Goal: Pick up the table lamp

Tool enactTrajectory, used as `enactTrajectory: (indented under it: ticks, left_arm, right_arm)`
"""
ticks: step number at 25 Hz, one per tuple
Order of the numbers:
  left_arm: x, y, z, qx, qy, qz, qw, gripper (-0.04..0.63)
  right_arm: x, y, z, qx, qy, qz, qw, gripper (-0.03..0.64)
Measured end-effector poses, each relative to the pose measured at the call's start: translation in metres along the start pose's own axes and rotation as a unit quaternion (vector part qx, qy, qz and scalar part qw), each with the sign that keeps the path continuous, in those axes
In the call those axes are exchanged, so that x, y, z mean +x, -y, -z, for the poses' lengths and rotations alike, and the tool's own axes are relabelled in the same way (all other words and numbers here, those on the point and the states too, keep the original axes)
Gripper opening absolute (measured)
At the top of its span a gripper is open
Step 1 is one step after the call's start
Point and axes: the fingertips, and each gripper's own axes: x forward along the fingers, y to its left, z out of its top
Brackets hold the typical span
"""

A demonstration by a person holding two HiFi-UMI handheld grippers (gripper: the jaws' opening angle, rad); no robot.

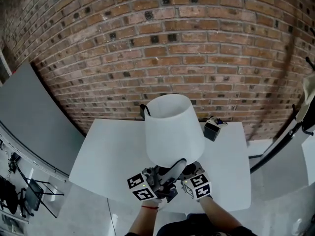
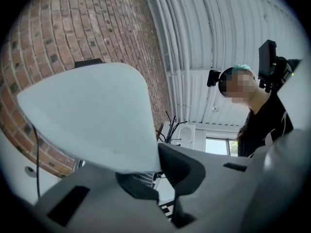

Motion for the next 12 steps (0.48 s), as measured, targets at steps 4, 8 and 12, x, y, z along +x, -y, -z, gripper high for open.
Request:
enactTrajectory:
  ticks: [4, 8, 12]
  left_arm:
    - [0.01, 0.011, -0.005, 0.011, -0.002, 0.007, 0.9999, 0.011]
    - [0.02, 0.021, -0.007, 0.028, -0.015, 0.012, 0.9994, 0.011]
    - [0.027, 0.032, -0.013, 0.037, -0.017, 0.02, 0.999, 0.011]
  right_arm:
    - [-0.008, 0.002, -0.013, -0.006, 0.009, 0.006, 1.0, 0.153]
    - [-0.013, 0.003, -0.026, -0.007, 0.024, 0.009, 1.0, 0.153]
    - [-0.02, 0.005, -0.038, -0.011, 0.036, 0.013, 0.999, 0.153]
